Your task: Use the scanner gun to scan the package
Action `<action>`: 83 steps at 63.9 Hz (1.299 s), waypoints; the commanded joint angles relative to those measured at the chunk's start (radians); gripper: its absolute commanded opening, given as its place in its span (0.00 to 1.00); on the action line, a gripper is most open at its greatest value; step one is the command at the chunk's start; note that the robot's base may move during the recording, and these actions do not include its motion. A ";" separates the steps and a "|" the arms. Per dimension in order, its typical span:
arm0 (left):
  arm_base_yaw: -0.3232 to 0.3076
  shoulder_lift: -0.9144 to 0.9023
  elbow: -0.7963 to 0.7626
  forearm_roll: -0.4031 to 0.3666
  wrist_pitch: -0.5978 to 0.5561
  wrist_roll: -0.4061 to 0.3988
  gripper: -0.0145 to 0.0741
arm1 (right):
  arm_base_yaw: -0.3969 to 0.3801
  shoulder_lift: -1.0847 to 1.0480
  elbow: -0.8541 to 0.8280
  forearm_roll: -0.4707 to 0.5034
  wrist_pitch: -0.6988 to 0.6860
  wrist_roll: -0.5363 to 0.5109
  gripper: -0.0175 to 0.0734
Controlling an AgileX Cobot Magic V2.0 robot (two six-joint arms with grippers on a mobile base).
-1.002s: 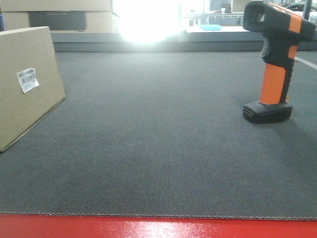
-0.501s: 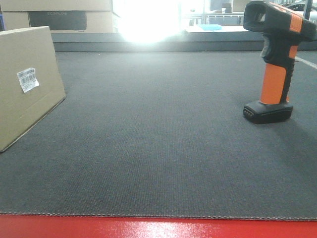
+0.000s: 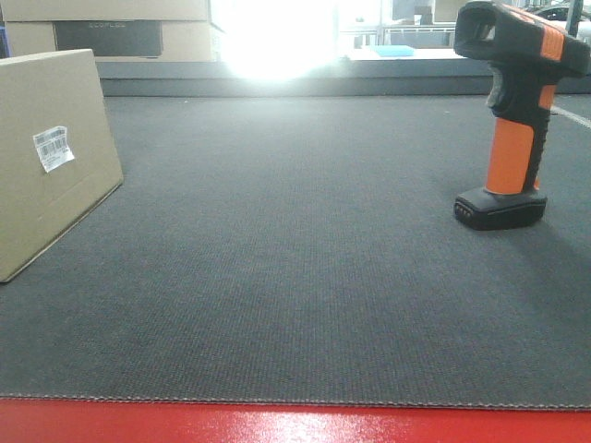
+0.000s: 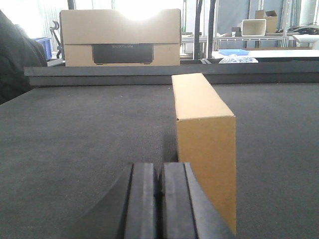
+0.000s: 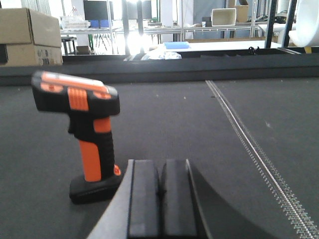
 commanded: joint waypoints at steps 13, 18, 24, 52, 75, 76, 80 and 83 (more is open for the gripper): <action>0.001 -0.006 -0.002 -0.006 -0.019 -0.002 0.04 | -0.008 -0.027 0.040 0.079 -0.043 -0.099 0.02; 0.001 -0.006 -0.002 -0.006 -0.019 -0.002 0.04 | -0.008 -0.027 0.040 0.079 -0.043 -0.099 0.02; 0.001 -0.006 -0.002 -0.006 -0.019 -0.002 0.04 | -0.008 -0.027 0.040 0.079 -0.045 -0.099 0.02; 0.001 -0.006 -0.002 -0.006 -0.019 -0.002 0.04 | -0.008 -0.027 0.040 0.079 -0.045 -0.099 0.02; 0.001 -0.006 -0.002 -0.006 -0.019 -0.002 0.04 | -0.008 -0.027 0.040 0.079 -0.045 -0.099 0.02; 0.001 -0.006 -0.002 -0.006 -0.019 -0.002 0.04 | -0.008 -0.027 0.040 0.079 -0.045 -0.099 0.02; 0.001 -0.006 -0.002 -0.006 -0.019 -0.002 0.04 | -0.008 -0.027 0.040 0.079 -0.045 -0.099 0.02; 0.001 -0.006 -0.002 -0.006 -0.019 -0.002 0.04 | -0.008 -0.027 0.040 0.079 -0.045 -0.099 0.02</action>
